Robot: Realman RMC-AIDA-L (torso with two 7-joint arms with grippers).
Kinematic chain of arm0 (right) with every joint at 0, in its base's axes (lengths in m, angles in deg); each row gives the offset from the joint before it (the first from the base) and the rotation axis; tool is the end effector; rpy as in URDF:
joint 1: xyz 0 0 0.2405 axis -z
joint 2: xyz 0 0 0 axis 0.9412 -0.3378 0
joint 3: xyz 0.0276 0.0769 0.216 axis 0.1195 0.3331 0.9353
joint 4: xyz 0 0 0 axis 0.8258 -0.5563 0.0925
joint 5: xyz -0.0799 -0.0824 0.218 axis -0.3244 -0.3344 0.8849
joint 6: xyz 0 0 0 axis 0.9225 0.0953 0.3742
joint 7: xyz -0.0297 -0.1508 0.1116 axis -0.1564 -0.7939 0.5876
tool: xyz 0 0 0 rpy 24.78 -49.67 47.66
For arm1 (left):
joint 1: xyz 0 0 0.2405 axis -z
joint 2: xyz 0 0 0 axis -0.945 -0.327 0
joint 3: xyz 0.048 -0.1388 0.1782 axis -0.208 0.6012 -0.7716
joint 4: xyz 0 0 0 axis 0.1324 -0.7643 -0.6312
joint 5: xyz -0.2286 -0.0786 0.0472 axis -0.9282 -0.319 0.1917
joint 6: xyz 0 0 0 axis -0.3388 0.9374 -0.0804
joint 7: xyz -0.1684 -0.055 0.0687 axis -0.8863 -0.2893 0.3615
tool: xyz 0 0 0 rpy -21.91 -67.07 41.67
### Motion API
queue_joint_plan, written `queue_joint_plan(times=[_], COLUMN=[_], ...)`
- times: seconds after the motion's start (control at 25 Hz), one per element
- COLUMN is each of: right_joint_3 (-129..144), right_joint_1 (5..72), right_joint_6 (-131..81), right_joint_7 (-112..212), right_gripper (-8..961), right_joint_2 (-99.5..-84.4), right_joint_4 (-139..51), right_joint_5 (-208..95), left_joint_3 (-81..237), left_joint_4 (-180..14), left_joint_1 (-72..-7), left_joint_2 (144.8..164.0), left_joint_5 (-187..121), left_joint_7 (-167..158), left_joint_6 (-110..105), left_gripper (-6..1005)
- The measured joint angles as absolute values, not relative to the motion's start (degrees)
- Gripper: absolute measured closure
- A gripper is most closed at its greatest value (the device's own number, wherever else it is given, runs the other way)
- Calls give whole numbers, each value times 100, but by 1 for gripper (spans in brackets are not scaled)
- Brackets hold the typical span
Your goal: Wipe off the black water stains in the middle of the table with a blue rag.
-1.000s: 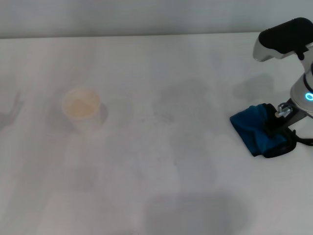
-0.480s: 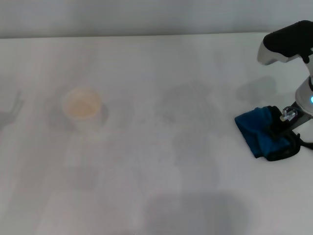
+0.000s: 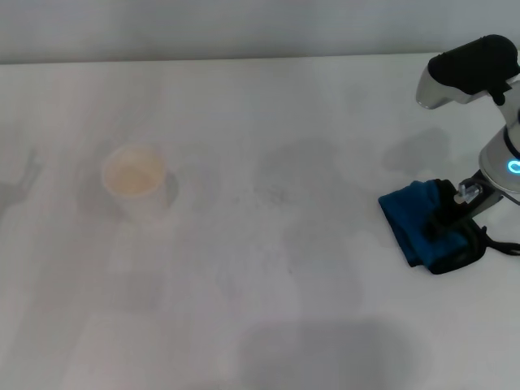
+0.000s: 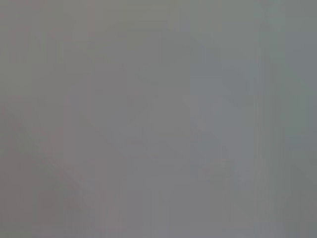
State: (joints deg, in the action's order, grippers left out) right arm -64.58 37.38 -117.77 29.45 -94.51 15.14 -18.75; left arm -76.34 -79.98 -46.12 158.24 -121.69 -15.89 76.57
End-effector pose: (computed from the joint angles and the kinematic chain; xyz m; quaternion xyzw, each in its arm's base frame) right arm 0.2792 0.3772 -0.0172 -0.7913 0.5080 -0.2552 0.2249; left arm -0.3257 0.3547 0.0338 -0.6624 -0.1276 -0.3546 0.6474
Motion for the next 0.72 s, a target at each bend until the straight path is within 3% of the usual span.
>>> queue_joint_plan(times=[0.48, 0.72], right_joint_3=[-6218, -5915], right_joint_1=[3785, 3949], right_joint_6=[-11866, -11850], right_joint_7=[2861, 2512], right_gripper=[542, 543], right_joint_2=[-9431, -9448], right_joint_4=[1721, 2247], right_joint_5=[-1884, -1840], left_joint_3=[-7634, -7618], left_joint_4=[-7999, -7994], left_joint_1=[-4613, -4612], left_joint_2=[15823, 15817], left_joint_5=[-12175, -12187], left_joint_7=[-1589, -1588], left_joint_6=[7658, 7662], left_gripper=[112, 111])
